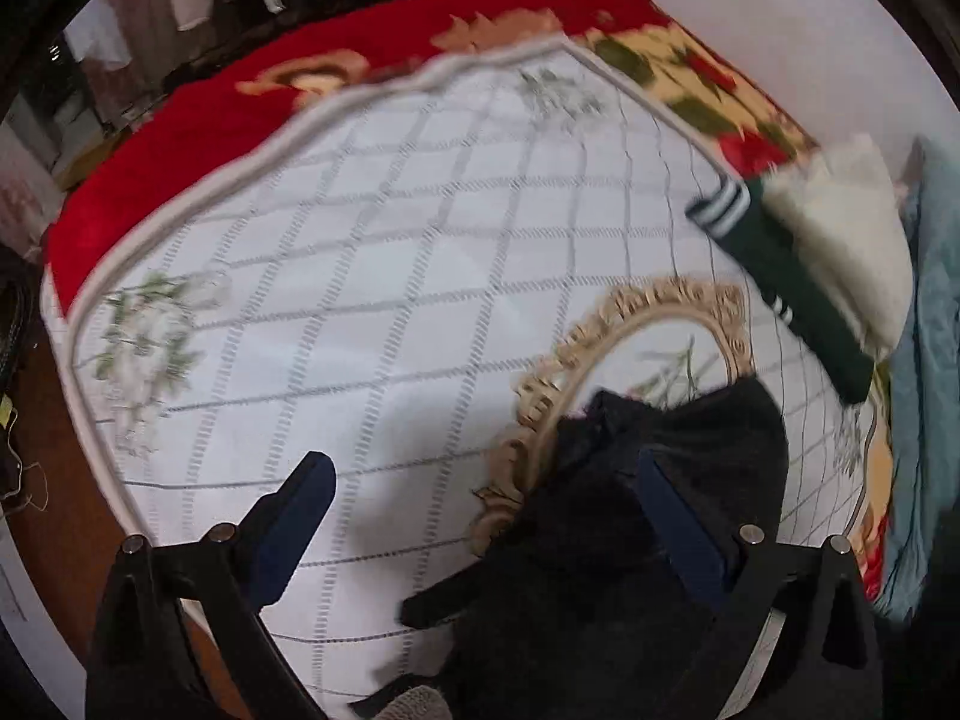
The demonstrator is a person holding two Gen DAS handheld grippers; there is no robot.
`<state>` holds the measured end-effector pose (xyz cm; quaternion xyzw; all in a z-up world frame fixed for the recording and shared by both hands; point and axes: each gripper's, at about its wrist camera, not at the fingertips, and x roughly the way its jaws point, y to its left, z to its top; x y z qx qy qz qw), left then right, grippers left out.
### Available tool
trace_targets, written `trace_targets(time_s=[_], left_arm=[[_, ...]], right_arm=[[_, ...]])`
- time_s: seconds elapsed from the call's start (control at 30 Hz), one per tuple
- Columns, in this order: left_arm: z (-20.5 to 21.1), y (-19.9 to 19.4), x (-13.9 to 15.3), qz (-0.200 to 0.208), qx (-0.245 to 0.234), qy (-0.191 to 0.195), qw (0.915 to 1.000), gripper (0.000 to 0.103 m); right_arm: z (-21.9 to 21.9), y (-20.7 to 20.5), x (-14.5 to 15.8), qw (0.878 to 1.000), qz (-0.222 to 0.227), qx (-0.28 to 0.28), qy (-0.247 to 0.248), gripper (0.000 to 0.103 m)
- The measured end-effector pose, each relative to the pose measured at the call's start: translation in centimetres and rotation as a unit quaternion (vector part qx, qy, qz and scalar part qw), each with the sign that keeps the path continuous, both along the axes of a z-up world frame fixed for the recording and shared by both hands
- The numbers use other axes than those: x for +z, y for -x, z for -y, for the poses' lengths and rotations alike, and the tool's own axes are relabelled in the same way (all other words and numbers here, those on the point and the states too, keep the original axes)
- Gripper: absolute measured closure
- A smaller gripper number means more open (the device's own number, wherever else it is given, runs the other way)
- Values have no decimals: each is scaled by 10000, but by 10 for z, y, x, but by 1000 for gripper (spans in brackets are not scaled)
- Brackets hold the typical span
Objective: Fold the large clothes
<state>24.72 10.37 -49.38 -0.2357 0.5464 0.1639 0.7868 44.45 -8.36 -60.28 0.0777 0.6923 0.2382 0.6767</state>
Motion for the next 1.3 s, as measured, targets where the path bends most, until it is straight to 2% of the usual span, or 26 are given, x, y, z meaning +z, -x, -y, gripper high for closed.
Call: trace_targets(time_s=[0.07,0.1,0.2,0.27,0.33,0.37,0.43,0.5,0.57,0.6,0.7,0.77,0.9,0.97,1.0,1.03,1.07,1.1,1.13,1.17,1.23,1.3], left_arm=[[14,-7,-6,7,-55,142,9999,0],[18,-9,-4,40,-85,164,9998,0],[32,-20,-5,74,-180,87,9998,0],[36,-28,-9,6,-192,114,9997,0],[38,-34,-14,-65,-199,57,9998,0],[39,-39,-21,-180,-232,-39,9996,0],[41,-47,-34,-328,-218,-257,9989,0],[36,-57,-58,-657,-157,-499,9965,0],[30,-64,-80,-936,-133,-635,9935,0],[25,-67,-88,-969,-111,-567,9936,0],[16,-67,-95,-1039,-40,-539,9931,0],[10,-64,-95,-1048,8,-574,9928,0],[1,-55,-82,-995,123,-488,9938,0],[-1,-45,-60,-788,212,-424,9958,0],[0,-40,-53,-725,235,-412,9962,0],[1,-33,-43,-668,266,-393,9966,0],[3,-22,-33,-581,330,-359,9971,0],[5,-16,-27,-523,369,-329,9974,0],[10,-10,-22,-496,415,-280,9975,0],[15,0,-20,-513,459,-197,9974,0],[26,11,-24,-538,574,9,9969,0],[38,25,-34,-680,632,181,9955,0]], right_arm=[[-2,-27,-40,9986,-456,-233,101,70],[-4,-18,-56,9978,-606,-262,87,70],[-10,-25,-99,9958,-852,-187,287,69],[-22,-21,-87,9943,-992,-155,359,67],[-15,-23,-64,9935,-1119,-129,192,66],[-4,-26,-48,9941,-1057,-255,-56,66],[20,-31,-14,9961,-638,-458,-394,66],[24,-36,0,9962,-353,-544,-579,66],[5,-64,-2,9961,-245,-450,-719,66],[-4,-72,-12,9968,-243,-398,-649,66],[-55,-93,-53,9984,-494,-170,-191,68],[-73,-104,-82,9977,-672,-100,23,68],[-77,-111,-71,9981,-602,135,-56,68],[-56,-109,-54,9965,-639,-79,-524,67],[-49,-108,-48,9956,-594,-168,-699,63],[-33,-103,-39,9945,-489,-301,-876,47],[-11,-95,-29,9936,-265,-471,-994,24],[5,-88,-25,9930,-105,-575,-1031,9],[18,-82,-27,9923,3,-646,-1053,8],[35,-73,-38,9918,-80,-632,-1111,8],[54,-60,-75,9906,-667,-597,-1035,8],[61,-50,-115,9827,-1252,-551,-1251,10]])
